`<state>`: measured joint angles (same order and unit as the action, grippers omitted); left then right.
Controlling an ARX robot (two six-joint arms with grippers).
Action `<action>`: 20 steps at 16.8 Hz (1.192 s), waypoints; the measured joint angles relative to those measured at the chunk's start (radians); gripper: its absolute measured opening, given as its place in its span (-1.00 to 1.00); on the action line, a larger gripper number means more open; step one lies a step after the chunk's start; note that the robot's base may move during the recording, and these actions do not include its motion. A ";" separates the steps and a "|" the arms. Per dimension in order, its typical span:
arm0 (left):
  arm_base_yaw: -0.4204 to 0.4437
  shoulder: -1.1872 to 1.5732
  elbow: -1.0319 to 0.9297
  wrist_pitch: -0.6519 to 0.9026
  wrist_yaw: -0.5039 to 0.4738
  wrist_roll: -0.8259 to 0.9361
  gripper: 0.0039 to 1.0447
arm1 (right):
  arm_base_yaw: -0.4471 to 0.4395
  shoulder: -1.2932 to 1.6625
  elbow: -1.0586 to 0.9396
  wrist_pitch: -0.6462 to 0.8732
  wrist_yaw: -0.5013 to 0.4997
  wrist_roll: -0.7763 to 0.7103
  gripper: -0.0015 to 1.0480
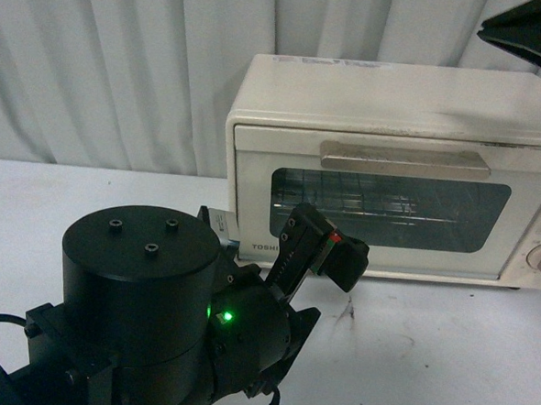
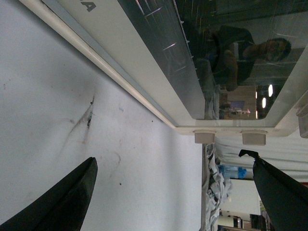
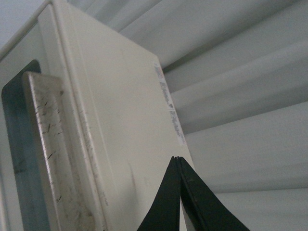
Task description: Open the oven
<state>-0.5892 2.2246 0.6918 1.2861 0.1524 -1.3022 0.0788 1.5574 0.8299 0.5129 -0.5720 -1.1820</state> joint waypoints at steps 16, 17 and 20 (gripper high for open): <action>0.002 0.000 0.000 -0.008 -0.010 0.001 0.88 | -0.004 0.145 0.020 -0.130 -0.008 -0.139 -0.96; 0.002 0.000 0.000 -0.010 -0.011 0.001 0.88 | -0.009 0.150 0.020 -0.127 -0.008 -0.140 -0.96; 0.002 0.000 0.000 -0.012 -0.011 0.005 0.88 | -0.022 0.164 0.027 -0.127 -0.014 -0.140 -0.96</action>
<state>-0.5869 2.2250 0.6922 1.2743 0.1417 -1.2972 0.0566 1.7214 0.8570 0.3855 -0.5858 -1.3216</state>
